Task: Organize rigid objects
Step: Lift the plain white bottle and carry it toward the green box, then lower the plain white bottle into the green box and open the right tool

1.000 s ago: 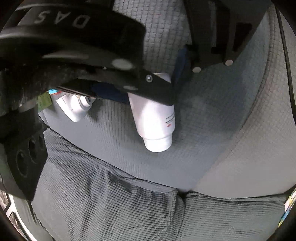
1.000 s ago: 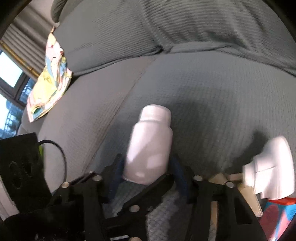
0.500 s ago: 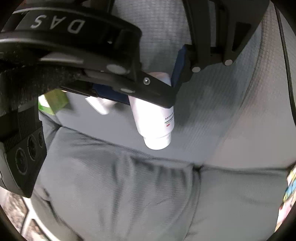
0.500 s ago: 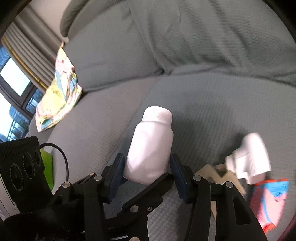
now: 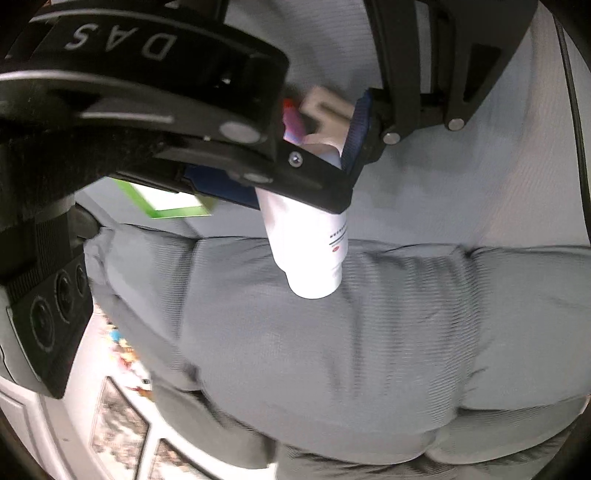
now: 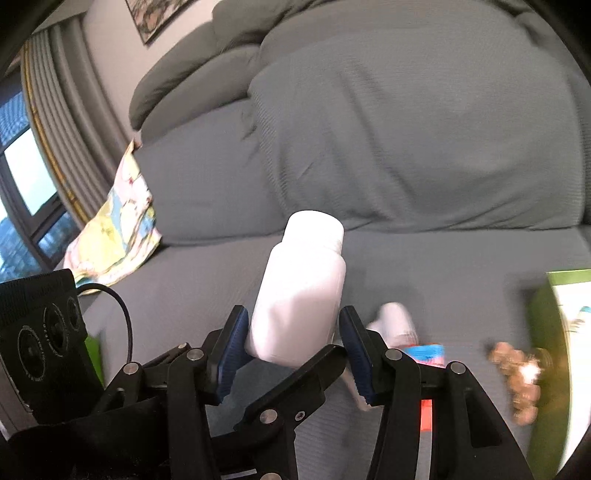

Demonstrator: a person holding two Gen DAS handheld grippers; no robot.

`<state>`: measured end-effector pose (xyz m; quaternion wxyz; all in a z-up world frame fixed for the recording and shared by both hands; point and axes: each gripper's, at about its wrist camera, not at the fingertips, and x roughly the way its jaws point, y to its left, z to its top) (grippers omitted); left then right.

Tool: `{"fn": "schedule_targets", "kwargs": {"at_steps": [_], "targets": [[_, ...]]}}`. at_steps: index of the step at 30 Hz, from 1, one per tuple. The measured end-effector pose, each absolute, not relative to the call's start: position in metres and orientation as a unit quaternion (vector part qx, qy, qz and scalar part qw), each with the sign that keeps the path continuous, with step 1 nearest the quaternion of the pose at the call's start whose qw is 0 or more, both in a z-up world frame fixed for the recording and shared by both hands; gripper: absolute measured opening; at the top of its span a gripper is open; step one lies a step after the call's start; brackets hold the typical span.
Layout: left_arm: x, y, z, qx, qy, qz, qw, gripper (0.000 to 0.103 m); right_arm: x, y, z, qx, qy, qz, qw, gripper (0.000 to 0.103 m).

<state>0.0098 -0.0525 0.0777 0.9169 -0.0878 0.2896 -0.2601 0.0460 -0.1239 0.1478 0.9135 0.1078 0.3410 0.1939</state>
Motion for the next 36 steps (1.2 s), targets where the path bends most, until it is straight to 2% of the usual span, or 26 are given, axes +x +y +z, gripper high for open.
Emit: {"fn": "schedule_targets", "kwargs": {"at_steps": [6, 18, 36], "targets": [[0.000, -0.088, 0.092, -0.070, 0.275, -0.324, 0.903, 0.046, 0.013, -0.167, 0.161, 0.134, 0.308, 0.129, 0.933, 0.054], [-0.006, -0.179, 0.094, -0.042, 0.296, -0.420, 0.857, 0.046, -0.030, -0.265, 0.145, 0.201, 0.275, 0.018, 0.940, 0.054], [0.000, -0.228, 0.068, -0.072, 0.374, -0.462, 0.801, 0.046, -0.031, -0.329, 0.104, 0.240, 0.338, -0.072, 0.907, 0.054]]}}
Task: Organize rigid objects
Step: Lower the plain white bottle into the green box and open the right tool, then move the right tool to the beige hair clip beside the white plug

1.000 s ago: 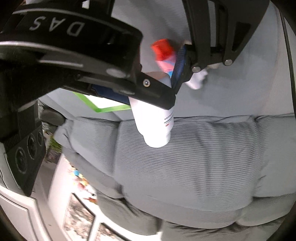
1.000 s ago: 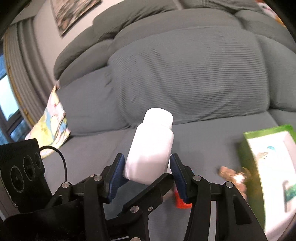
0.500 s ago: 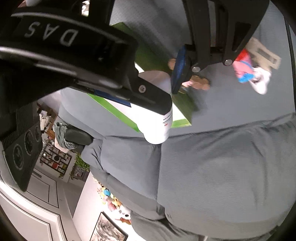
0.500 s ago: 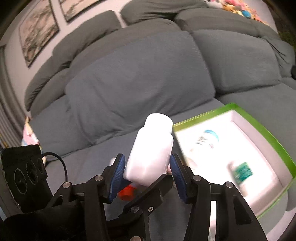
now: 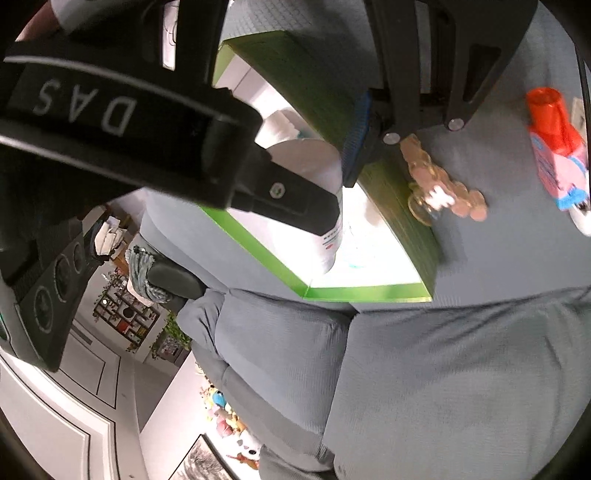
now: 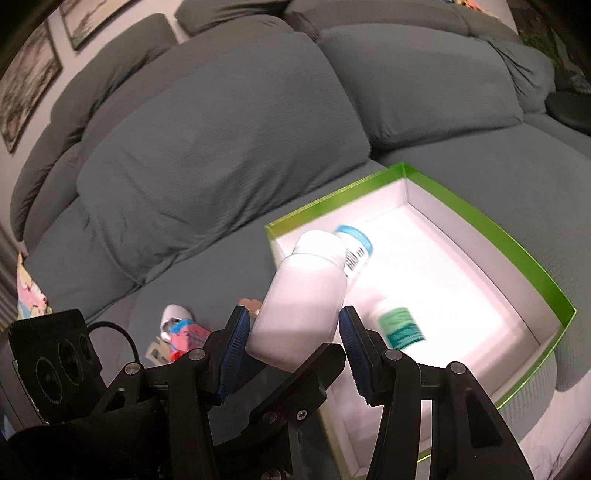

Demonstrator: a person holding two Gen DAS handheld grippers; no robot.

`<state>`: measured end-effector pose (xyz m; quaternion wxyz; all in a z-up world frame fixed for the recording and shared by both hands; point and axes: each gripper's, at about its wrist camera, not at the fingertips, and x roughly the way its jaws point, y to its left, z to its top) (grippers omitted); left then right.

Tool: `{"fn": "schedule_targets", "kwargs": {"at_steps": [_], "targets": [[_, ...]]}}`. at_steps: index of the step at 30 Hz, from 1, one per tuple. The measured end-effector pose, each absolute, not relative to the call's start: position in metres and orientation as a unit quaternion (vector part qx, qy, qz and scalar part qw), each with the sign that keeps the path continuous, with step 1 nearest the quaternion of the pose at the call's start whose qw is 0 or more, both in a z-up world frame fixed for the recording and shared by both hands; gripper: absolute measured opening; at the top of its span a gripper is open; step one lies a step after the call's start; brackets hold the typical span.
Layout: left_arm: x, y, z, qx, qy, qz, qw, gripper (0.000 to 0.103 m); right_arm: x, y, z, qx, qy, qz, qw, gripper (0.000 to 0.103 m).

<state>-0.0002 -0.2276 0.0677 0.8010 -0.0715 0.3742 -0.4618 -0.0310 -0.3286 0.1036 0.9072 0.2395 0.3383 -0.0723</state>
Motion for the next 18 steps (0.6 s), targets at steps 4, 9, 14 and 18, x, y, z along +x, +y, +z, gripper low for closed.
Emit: {"fn": "schedule_targets", "kwargs": {"at_steps": [4, 9, 14, 18], "targets": [[-0.003, -0.230, 0.069, -0.067, 0.379, -0.461, 0.800, 0.047, -0.030, -0.333, 0.098, 0.246, 0.349, -0.083, 0.900, 0.054], [-0.006, -0.228, 0.075, -0.056, 0.384, -0.451, 0.804, 0.069, -0.037, -0.344, 0.099, 0.264, 0.351, -0.118, 0.891, 0.084], [-0.012, -0.217, 0.091, -0.042, 0.366, -0.438, 0.820, 0.088, -0.047, -0.355, 0.105, 0.272, 0.328, -0.156, 0.891, 0.085], [-0.016, -0.203, 0.106, -0.009, 0.348, -0.395, 0.850, 0.098, -0.049, -0.350, 0.111, 0.262, 0.313, -0.160, 0.899, 0.085]]}}
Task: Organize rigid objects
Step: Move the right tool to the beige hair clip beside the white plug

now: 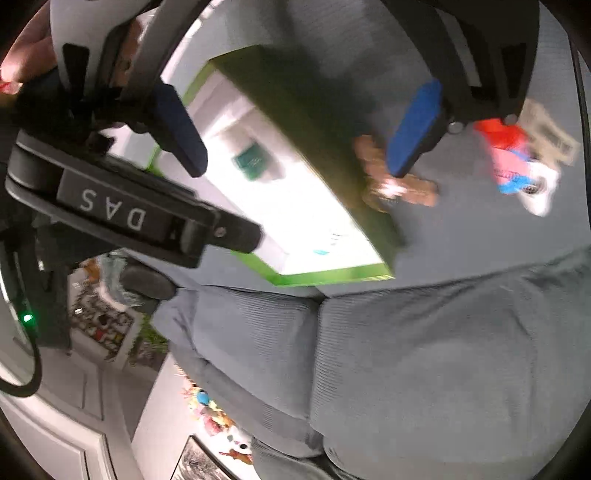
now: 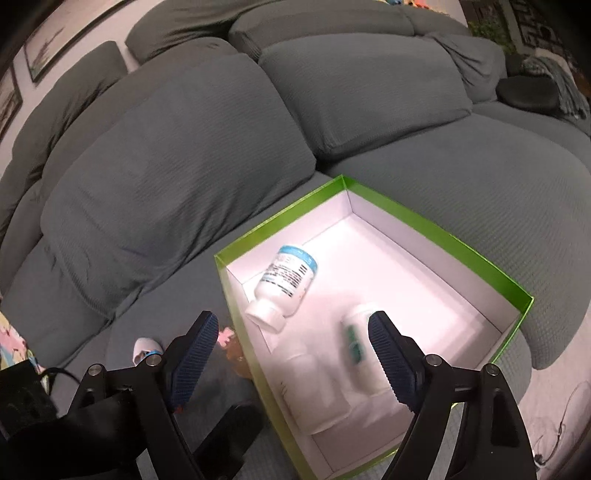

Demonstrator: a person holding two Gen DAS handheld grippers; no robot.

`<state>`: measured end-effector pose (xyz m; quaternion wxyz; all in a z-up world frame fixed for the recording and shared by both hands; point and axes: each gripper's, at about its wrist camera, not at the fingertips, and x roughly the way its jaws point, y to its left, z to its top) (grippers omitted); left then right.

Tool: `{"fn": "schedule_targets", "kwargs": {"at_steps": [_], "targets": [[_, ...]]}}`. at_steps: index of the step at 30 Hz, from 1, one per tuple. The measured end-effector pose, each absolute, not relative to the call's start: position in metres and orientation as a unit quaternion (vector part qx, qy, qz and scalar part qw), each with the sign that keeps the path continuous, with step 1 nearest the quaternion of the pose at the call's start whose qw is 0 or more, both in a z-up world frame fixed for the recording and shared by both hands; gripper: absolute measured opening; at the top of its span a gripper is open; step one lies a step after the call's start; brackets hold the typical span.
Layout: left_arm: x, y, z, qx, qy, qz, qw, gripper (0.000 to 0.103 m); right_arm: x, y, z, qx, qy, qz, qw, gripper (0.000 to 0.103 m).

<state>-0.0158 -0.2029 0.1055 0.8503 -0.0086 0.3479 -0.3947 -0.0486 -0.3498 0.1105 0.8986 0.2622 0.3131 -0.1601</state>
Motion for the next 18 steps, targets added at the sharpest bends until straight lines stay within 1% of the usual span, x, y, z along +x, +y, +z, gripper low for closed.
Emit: {"fn": "schedule_targets", "kwargs": {"at_steps": [6, 8, 9, 12, 18], "targets": [[-0.013, -0.174, 0.115, 0.050, 0.340, -0.306, 0.888, 0.102, -0.049, -0.333, 0.124, 0.203, 0.280, -0.188, 0.919, 0.085], [-0.009, -0.163, 0.116, 0.074, 0.337, -0.262, 0.901, 0.102, -0.047, -0.328, 0.127, 0.183, 0.276, -0.200, 0.922, 0.091], [-0.009, -0.159, 0.117, 0.081, 0.337, -0.250, 0.904, 0.102, -0.044, -0.328, 0.127, 0.176, 0.276, -0.204, 0.922, 0.097], [-0.002, -0.140, 0.118, 0.092, 0.345, -0.220, 0.908, 0.102, -0.038, -0.320, 0.126, 0.154, 0.282, -0.212, 0.923, 0.097], [0.019, -0.104, 0.111, 0.073, 0.386, -0.176, 0.903, 0.102, -0.022, -0.304, 0.121, 0.147, 0.297, -0.178, 0.927, 0.097]]}}
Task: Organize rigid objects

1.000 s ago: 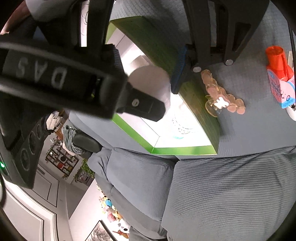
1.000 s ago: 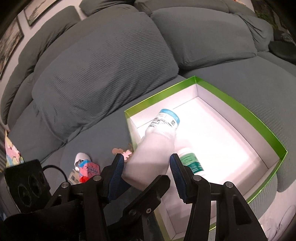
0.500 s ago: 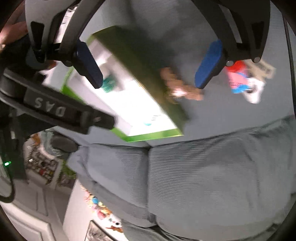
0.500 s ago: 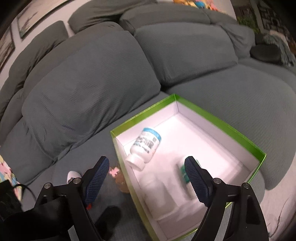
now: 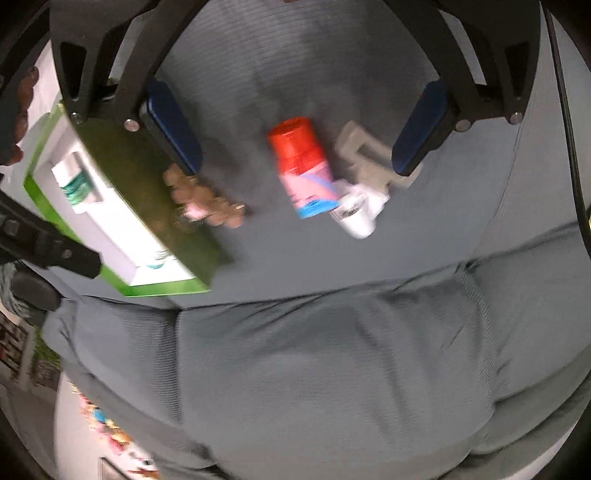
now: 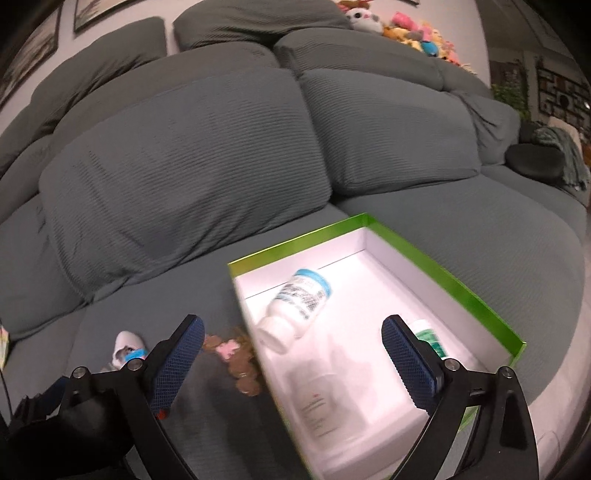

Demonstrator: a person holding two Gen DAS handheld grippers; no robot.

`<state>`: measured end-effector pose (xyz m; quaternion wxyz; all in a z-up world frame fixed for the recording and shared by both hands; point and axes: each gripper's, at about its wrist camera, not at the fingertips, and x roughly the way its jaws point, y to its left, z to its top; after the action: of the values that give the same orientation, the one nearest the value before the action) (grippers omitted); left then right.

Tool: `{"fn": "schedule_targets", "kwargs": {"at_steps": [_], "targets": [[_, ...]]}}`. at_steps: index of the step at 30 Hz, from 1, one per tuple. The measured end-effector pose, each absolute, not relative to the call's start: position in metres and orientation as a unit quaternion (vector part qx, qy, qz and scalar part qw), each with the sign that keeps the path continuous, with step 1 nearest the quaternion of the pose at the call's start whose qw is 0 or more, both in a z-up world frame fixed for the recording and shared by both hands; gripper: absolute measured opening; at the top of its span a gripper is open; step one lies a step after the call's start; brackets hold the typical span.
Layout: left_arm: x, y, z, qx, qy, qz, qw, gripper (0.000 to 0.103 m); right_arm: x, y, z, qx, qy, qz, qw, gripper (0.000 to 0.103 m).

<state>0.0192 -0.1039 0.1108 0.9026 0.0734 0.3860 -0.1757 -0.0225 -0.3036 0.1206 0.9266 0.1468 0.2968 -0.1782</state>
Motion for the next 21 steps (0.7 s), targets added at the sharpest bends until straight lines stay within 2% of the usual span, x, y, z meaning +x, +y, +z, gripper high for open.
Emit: {"fn": "schedule_targets", "kwargs": {"at_steps": [18, 21], "targets": [[0.078, -0.010, 0.102, -0.077, 0.482, -0.136, 0.862, 0.102, 0.062, -0.217, 0.086, 0.166, 0.385, 0.086, 0.904, 0.097], [0.082, -0.007, 0.096, -0.093, 0.494, -0.148, 0.852, 0.102, 0.072, -0.201, 0.078, 0.156, 0.406, 0.106, 0.894, 0.081]]}}
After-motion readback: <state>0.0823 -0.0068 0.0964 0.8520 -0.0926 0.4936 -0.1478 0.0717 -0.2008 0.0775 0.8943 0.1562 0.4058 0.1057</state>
